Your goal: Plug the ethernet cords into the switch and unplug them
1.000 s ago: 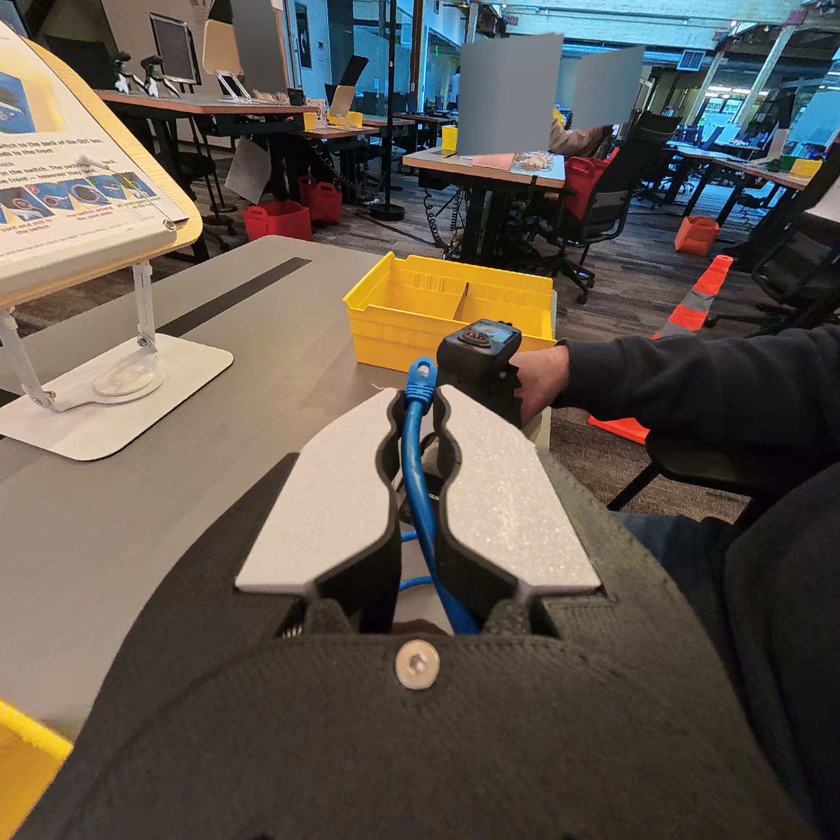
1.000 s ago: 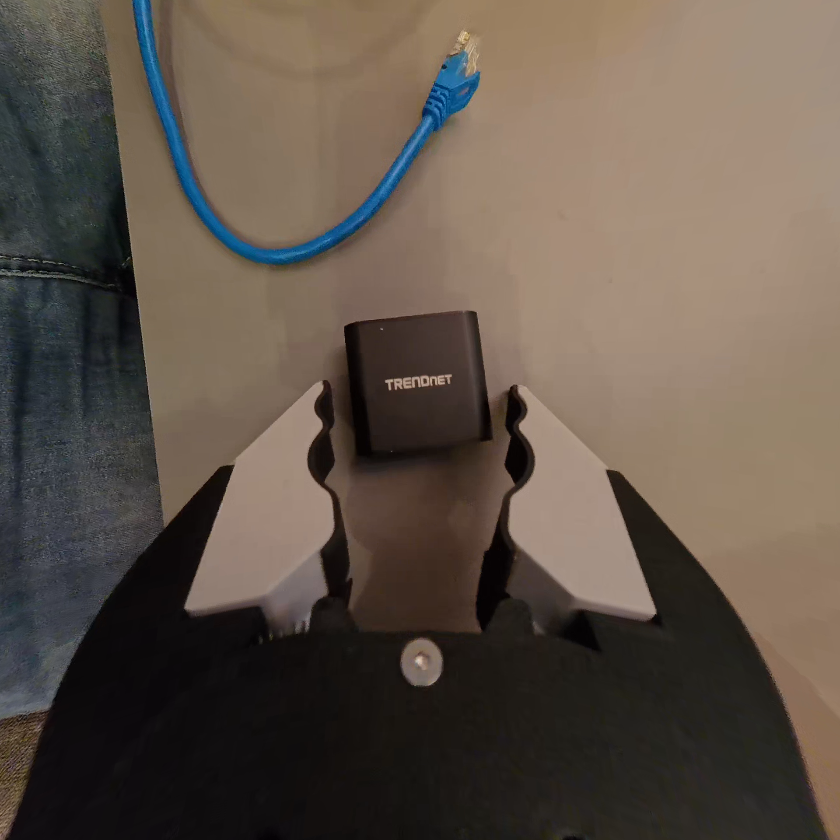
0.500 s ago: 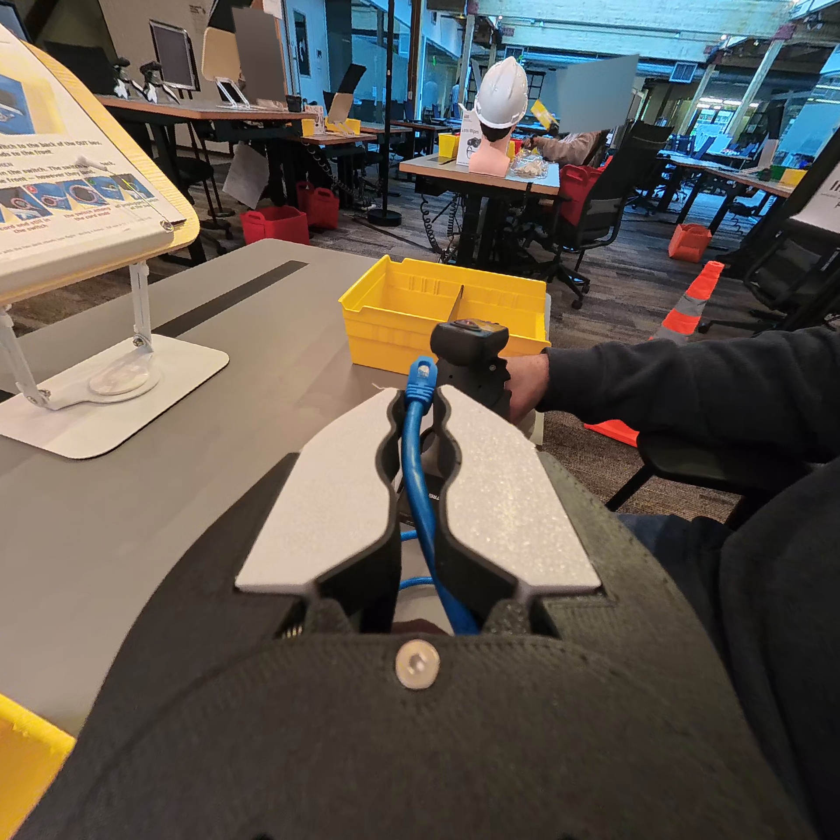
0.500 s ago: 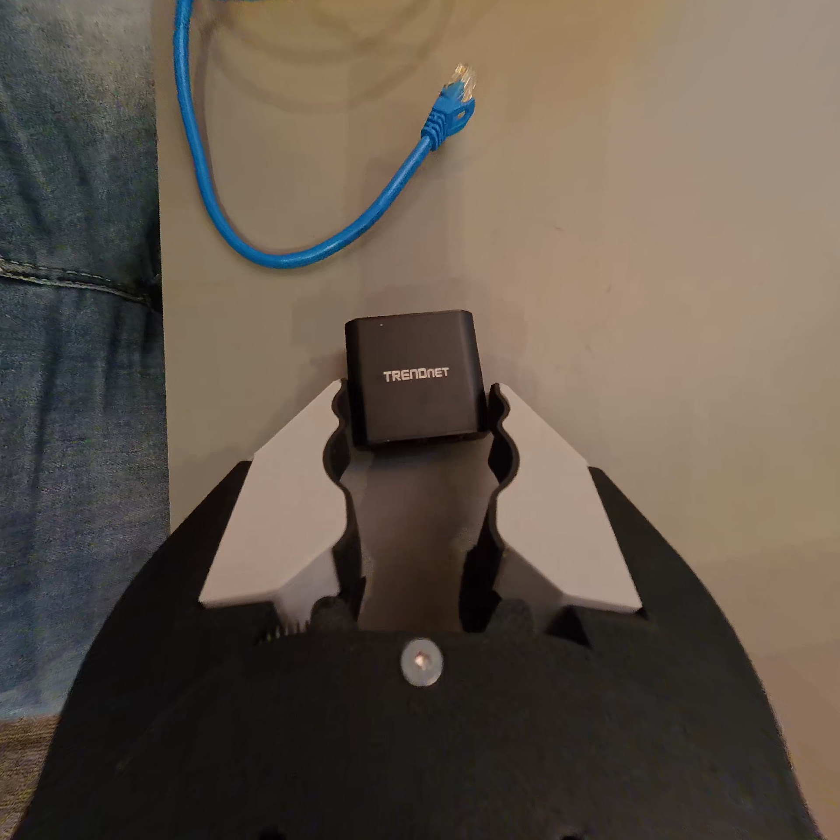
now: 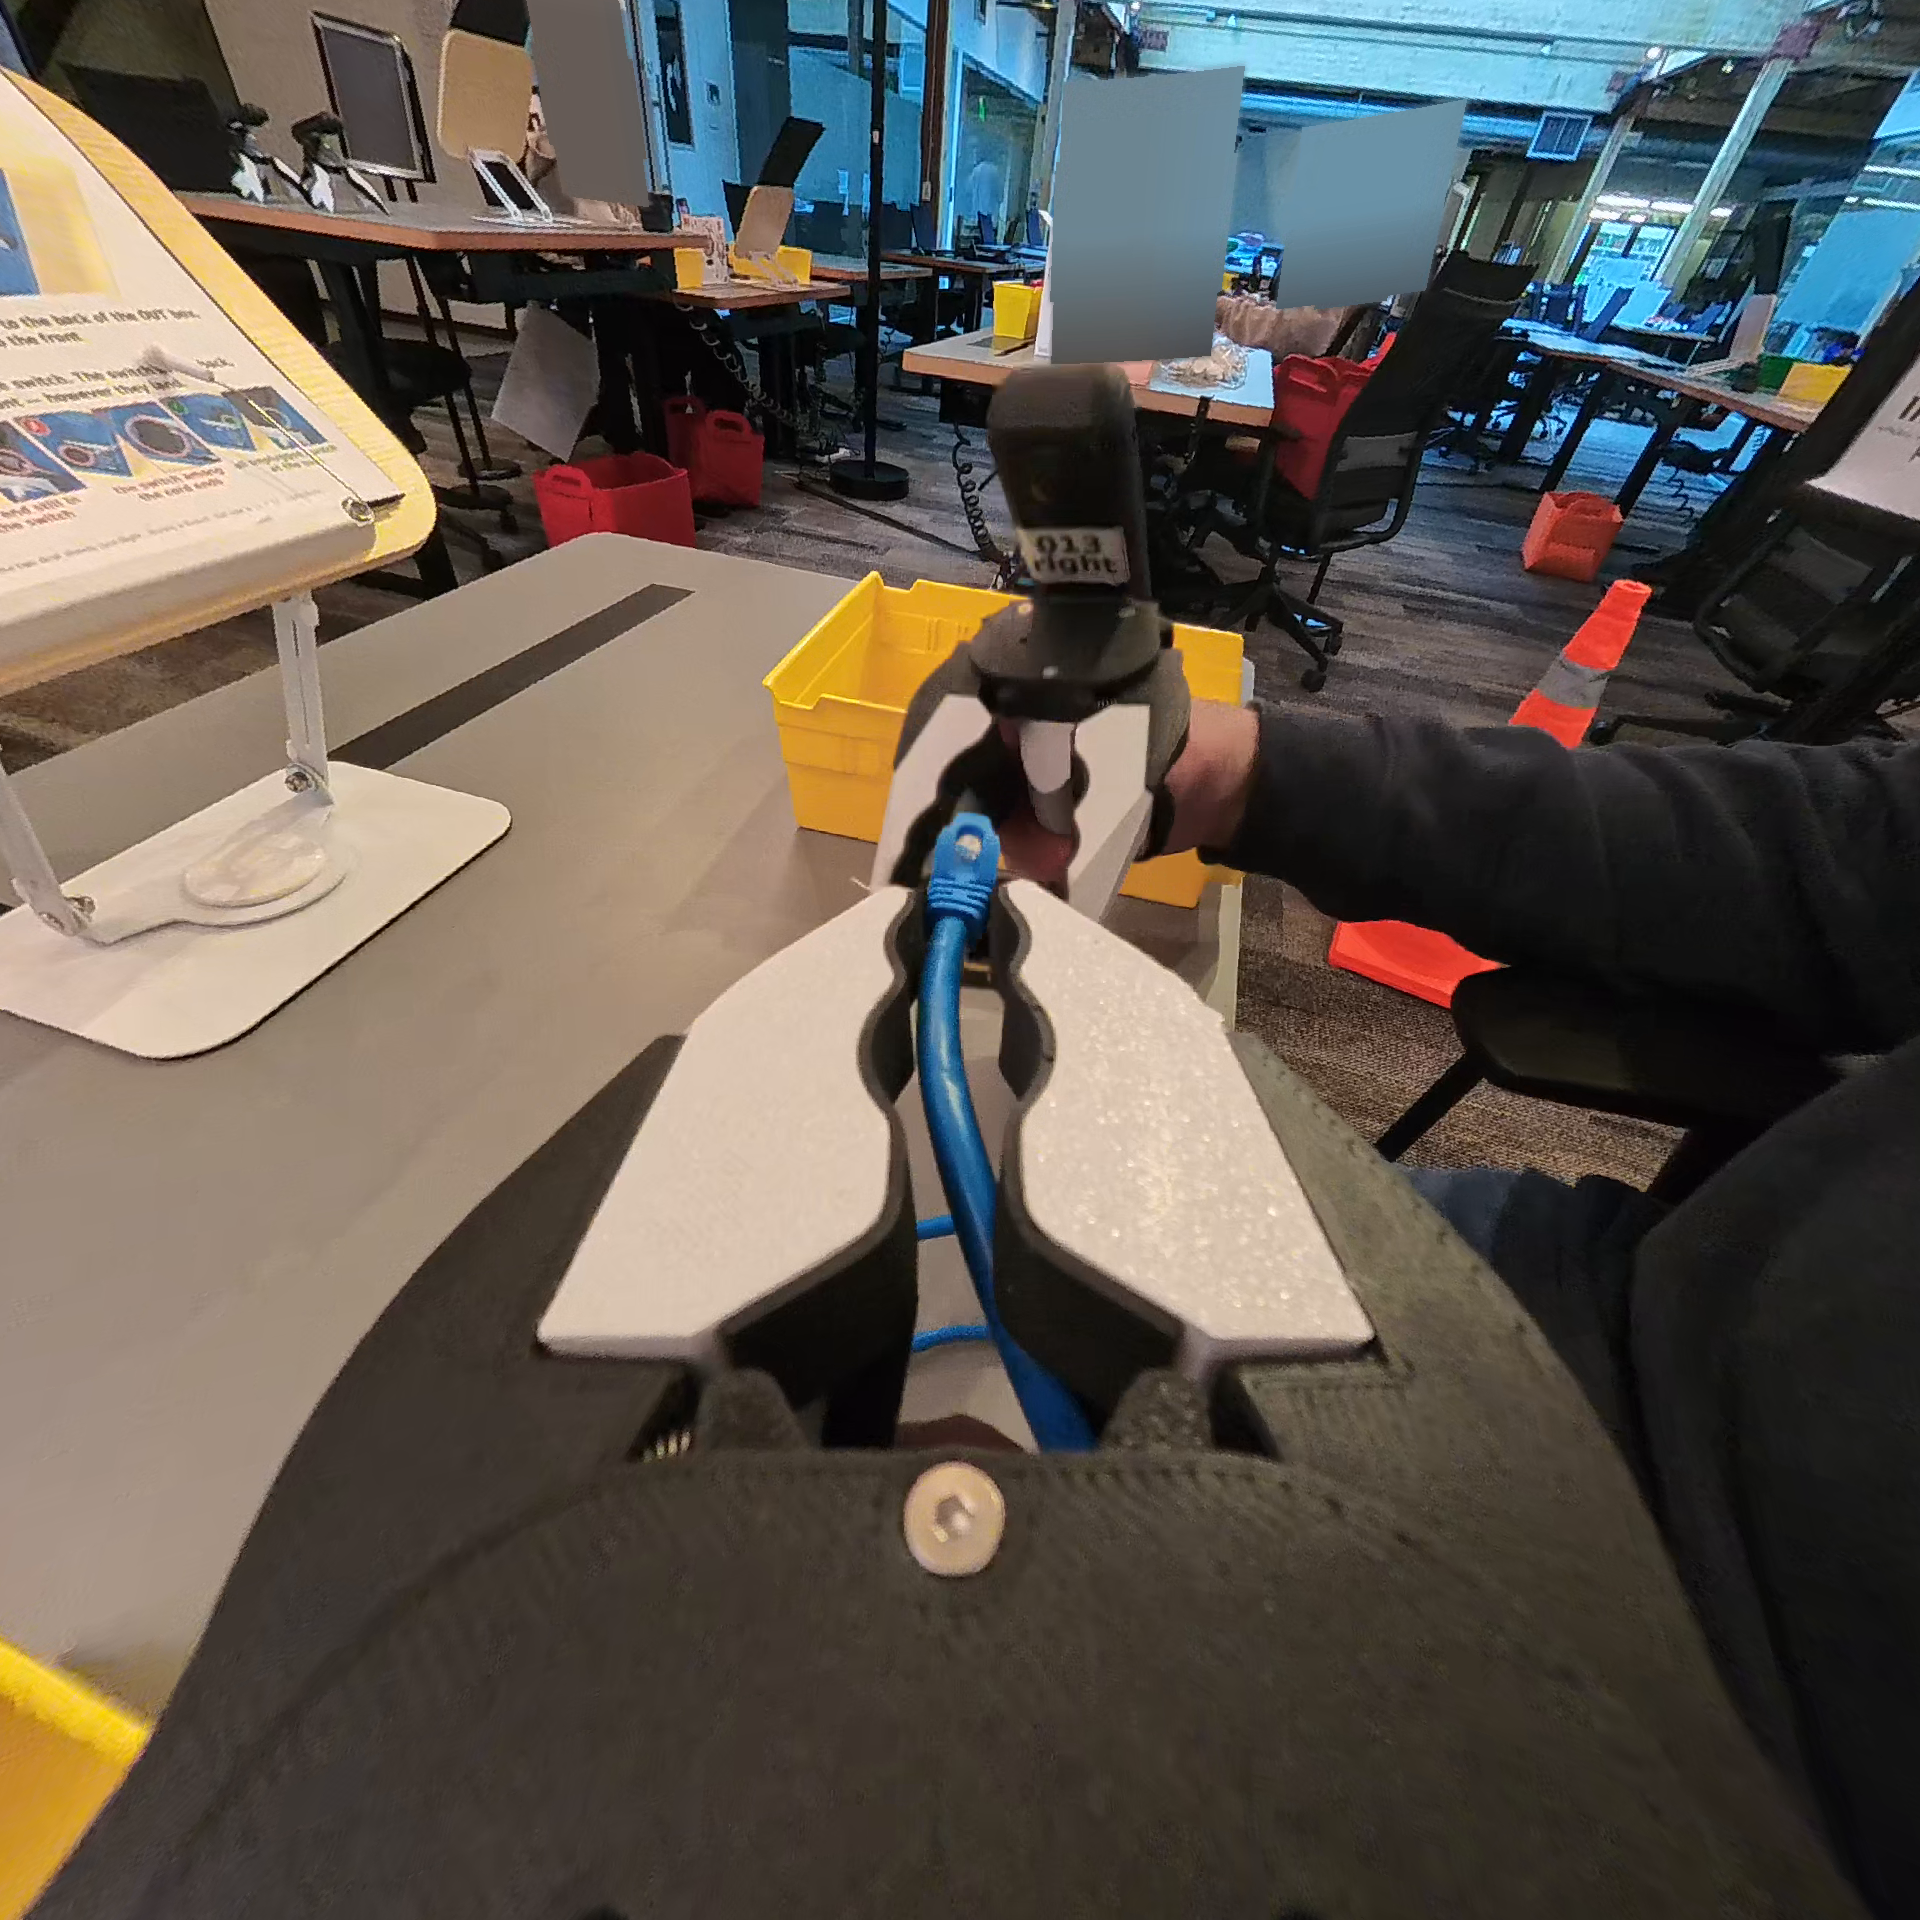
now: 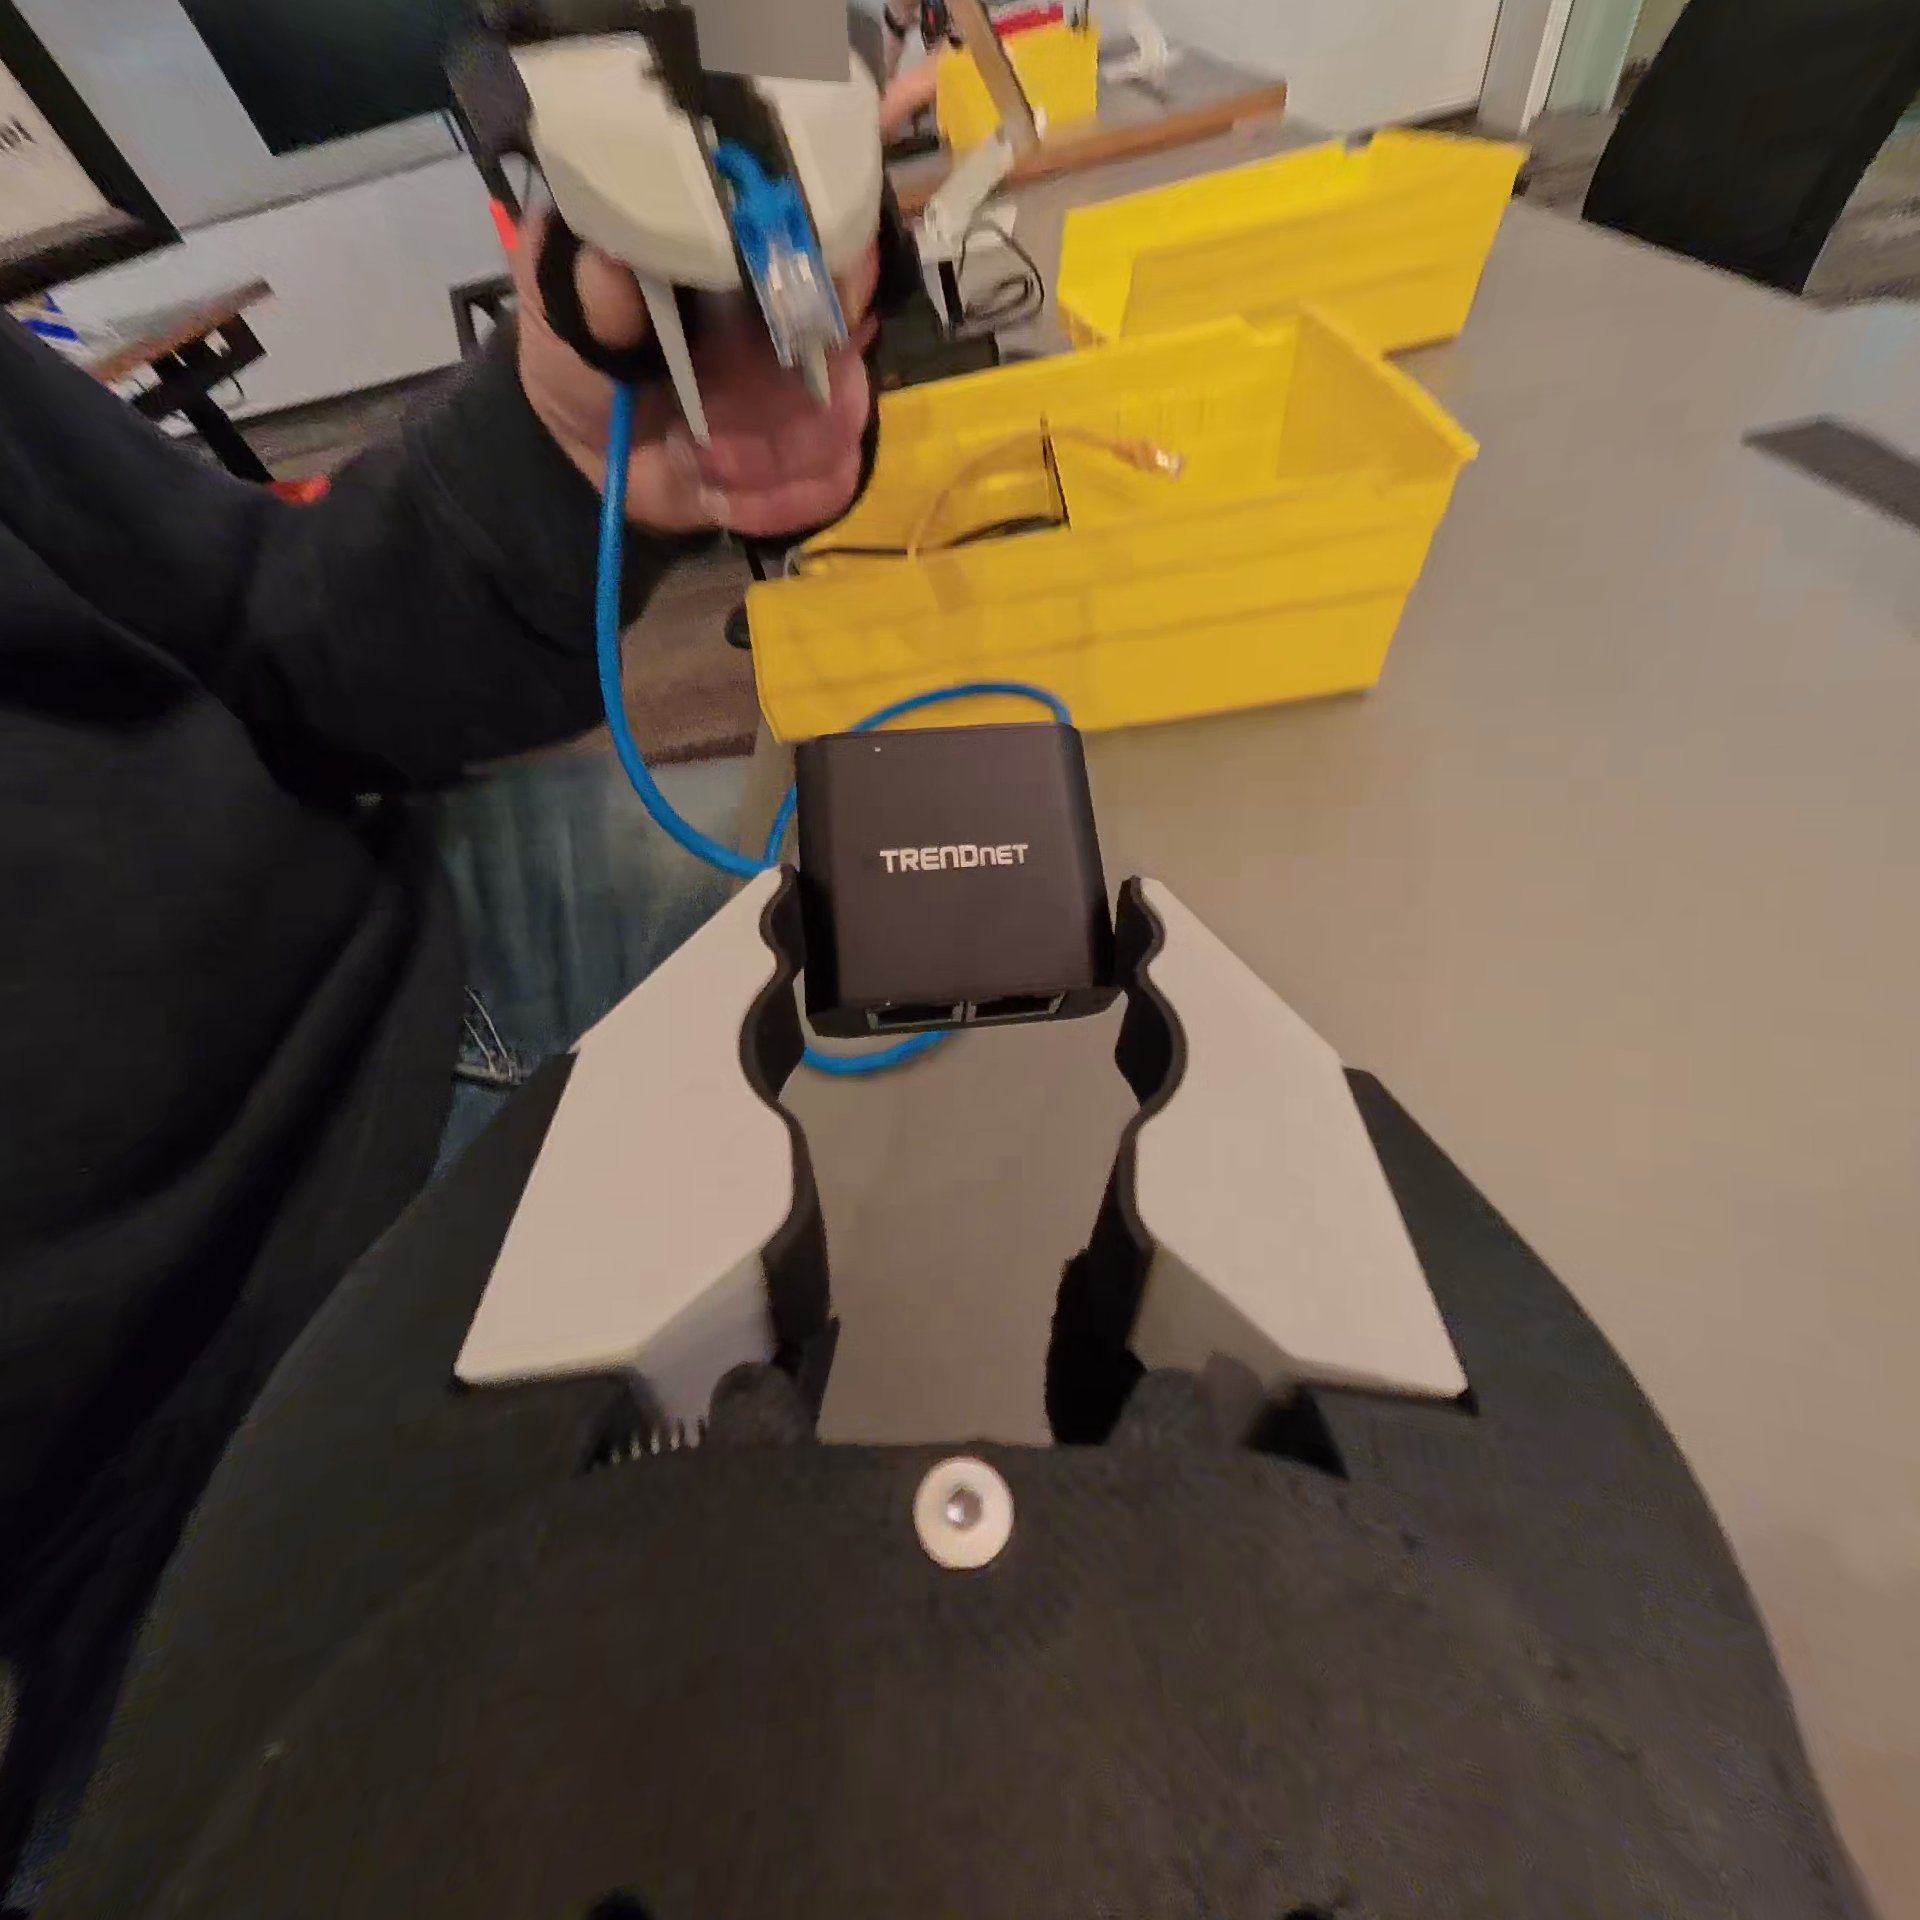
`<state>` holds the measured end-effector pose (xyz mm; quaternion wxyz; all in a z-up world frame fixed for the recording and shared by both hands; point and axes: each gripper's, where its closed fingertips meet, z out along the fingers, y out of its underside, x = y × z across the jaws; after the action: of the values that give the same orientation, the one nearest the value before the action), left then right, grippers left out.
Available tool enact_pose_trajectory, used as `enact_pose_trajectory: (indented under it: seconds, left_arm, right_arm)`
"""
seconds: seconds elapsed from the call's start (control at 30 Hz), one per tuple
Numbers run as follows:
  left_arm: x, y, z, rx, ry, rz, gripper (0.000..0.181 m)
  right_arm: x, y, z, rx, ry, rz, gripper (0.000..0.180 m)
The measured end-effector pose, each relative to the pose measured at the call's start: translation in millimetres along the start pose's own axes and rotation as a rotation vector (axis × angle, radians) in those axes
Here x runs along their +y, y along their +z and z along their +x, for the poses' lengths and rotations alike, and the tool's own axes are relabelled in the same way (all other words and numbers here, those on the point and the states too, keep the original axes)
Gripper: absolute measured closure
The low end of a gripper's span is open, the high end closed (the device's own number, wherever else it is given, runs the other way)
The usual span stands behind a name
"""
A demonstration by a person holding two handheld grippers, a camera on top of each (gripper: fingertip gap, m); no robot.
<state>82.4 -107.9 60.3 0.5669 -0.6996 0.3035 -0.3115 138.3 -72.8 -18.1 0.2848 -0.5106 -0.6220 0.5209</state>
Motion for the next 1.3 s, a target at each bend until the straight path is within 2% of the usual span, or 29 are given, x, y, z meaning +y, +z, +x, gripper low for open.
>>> enact_pose_trajectory:
  seconds: [0.17, 0.3, 0.93, 1.07, 1.3]
  left_arm:
    - [-3, 4, 6, 0.025, -0.017, 0.005, 0.169]
    - [-1, 5, 7, 0.023, -0.015, -0.009, 0.169]
    - [8, 12, 10, 0.033, -0.022, -0.048, 0.169]
    - [10, 10, 6, 0.017, -0.035, -0.049, 0.169]
    - [30, 15, 0, -0.005, -0.101, -0.089, 0.169]
  right_arm:
    - [-32, 1, -6, -0.039, -0.052, 0.081, 0.12]
    - [-38, 3, -8, -0.058, -0.055, 0.098, 0.12]
    - [-44, -2, -15, -0.059, -0.072, 0.121, 0.12]
    - [-31, -2, -8, -0.011, -0.081, 0.043, 0.12]
    - [-35, 2, -11, -0.005, -0.092, 0.059, 0.12]
